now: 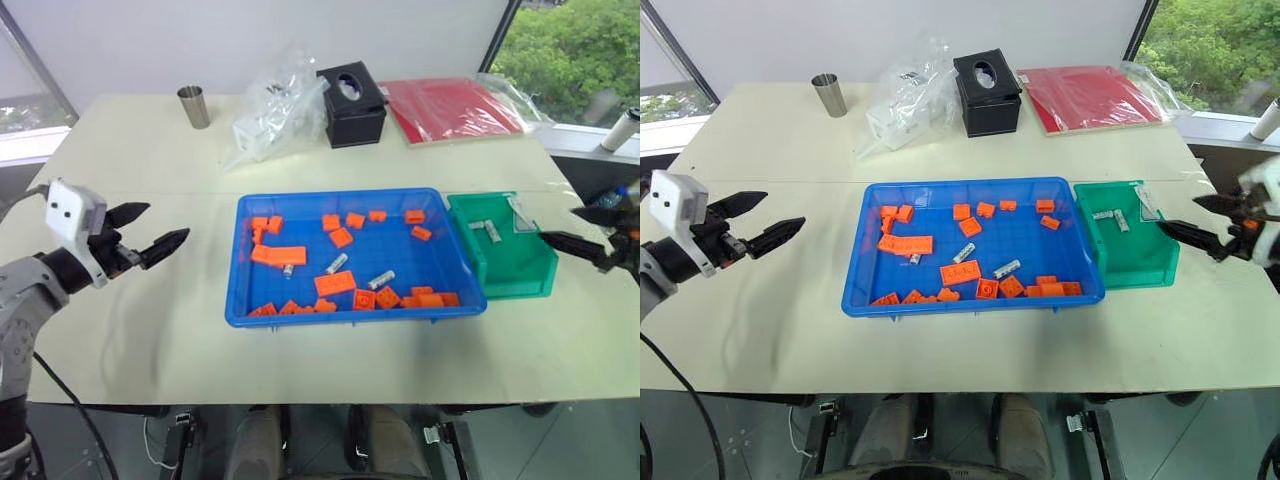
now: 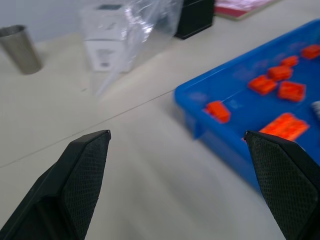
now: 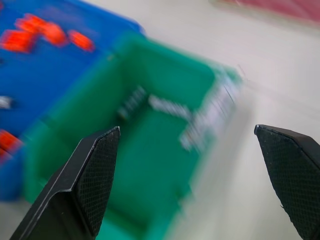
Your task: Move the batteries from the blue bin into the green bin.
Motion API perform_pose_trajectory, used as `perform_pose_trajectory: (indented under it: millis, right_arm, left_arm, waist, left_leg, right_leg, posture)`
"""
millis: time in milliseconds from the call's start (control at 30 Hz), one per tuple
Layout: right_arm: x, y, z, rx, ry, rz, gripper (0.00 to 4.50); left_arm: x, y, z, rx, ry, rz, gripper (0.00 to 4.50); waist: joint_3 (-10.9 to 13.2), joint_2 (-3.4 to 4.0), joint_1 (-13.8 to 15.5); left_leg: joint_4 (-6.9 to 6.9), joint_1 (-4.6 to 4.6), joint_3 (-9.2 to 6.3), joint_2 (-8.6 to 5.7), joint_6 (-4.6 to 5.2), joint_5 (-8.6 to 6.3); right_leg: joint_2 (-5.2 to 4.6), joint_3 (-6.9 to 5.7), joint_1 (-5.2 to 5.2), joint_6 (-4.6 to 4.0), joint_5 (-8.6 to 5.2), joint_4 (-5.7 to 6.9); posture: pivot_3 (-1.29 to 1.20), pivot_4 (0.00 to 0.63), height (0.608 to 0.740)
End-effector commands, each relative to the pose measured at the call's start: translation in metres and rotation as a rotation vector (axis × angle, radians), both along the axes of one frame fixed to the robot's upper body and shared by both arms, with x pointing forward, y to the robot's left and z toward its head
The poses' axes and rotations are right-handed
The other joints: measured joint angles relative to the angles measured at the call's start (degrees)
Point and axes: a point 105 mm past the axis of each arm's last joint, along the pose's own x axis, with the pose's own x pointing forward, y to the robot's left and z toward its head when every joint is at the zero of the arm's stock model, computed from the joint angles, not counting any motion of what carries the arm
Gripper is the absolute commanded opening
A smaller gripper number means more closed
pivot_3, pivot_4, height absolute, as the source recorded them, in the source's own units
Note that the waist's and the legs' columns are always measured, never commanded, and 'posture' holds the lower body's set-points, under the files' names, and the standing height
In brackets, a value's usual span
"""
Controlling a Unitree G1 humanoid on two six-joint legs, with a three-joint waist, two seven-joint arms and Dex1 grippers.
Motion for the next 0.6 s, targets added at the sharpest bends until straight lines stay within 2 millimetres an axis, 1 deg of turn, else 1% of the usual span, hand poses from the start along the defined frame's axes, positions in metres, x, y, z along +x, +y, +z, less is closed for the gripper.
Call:
perform_pose_trajectory:
  millis: [33, 100, 167, 300, 400, 467, 500, 600]
  right_arm:
    - [0.008, 0.073, 0.028, 0.002, -0.076, 0.265, 4.43]
    - [0.014, 0.116, 0.030, -0.002, -0.091, 0.389, 4.43]
    - [0.019, 0.157, 0.026, -0.019, -0.087, 0.508, 4.43]
    - [0.030, 0.219, 0.004, -0.059, -0.061, 0.672, 4.43]
    - [0.044, 0.257, -0.014, -0.100, -0.055, 0.703, 4.43]
    - [0.046, 0.279, -0.024, -0.099, -0.031, 0.743, 4.43]
    - [0.046, 0.284, -0.027, -0.096, -0.027, 0.760, 4.43]
    - [0.049, 0.300, -0.047, -0.103, 0.012, 0.794, 4.43]
  left_arm:
    - [-0.019, -0.029, 0.014, 0.063, -0.012, -0.189, 4.50]
    - [-0.025, -0.037, 0.012, 0.090, 0.010, -0.252, 4.50]
    - [-0.030, -0.043, 0.012, 0.108, 0.020, -0.299, 4.50]
    - [-0.033, -0.048, 0.012, 0.125, 0.029, -0.343, 4.50]
    - [-0.035, -0.048, 0.010, 0.131, 0.033, -0.349, 4.50]
    - [-0.035, -0.046, 0.009, 0.128, 0.035, -0.332, 4.50]
    - [-0.035, -0.045, 0.009, 0.127, 0.036, -0.325, 4.50]
    - [-0.039, -0.044, 0.007, 0.121, 0.036, -0.313, 4.50]
  waist:
    - [0.01, 0.00, -0.66]
    - [0.01, 0.01, -1.09]
    - [0.02, 0.03, -1.11]
    - [0.03, 0.04, -0.63]
    - [0.04, 0.03, -0.78]
    - [0.04, 0.03, -0.78]
    - [0.04, 0.03, -0.83]
    - [0.04, 0.02, -0.79]
  left_leg:
    - [-0.01, 0.00, -0.01, 0.02, 0.00, 0.00]
    - [-0.05, 0.00, -0.04, 0.02, 0.00, 0.00]
    - [-0.07, 0.00, -0.05, 0.03, 0.00, 0.00]
    - [-0.05, -0.11, -0.06, 0.00, 0.00, 0.00]
    - [0.01, -0.12, -0.03, -0.03, 0.00, 0.00]
    - [0.01, -0.14, -0.03, -0.04, 0.00, 0.00]
    - [0.00, -0.13, -0.04, -0.04, 0.00, 0.01]
    - [-0.01, -0.15, -0.05, -0.04, -0.01, 0.01]
  right_leg:
    - [0.03, 0.00, -0.02, 0.01, 0.01, 0.00]
    - [0.04, -0.01, -0.02, 0.00, 0.00, 0.01]
    - [0.05, 0.00, -0.04, -0.01, 0.00, 0.02]
    - [0.03, -0.03, -0.11, 0.00, 0.01, 0.05]
    - [-0.01, -0.02, -0.10, 0.00, 0.01, 0.04]
    - [-0.01, -0.03, -0.10, 0.01, 0.02, 0.05]
    - [-0.01, -0.03, -0.10, 0.02, 0.02, 0.06]
    - [-0.01, -0.04, -0.10, 0.03, 0.03, 0.07]
  posture:
    - [0.00, 0.150, 0.736]
    - [0.00, 0.150, 0.736]
    - [0.00, 0.150, 0.736]
    - [0.00, 0.150, 0.736]
    - [0.00, 0.150, 0.736]
    - [0.00, 0.150, 0.736]
    - [0.00, 0.150, 0.736]
    - [0.00, 0.150, 0.736]
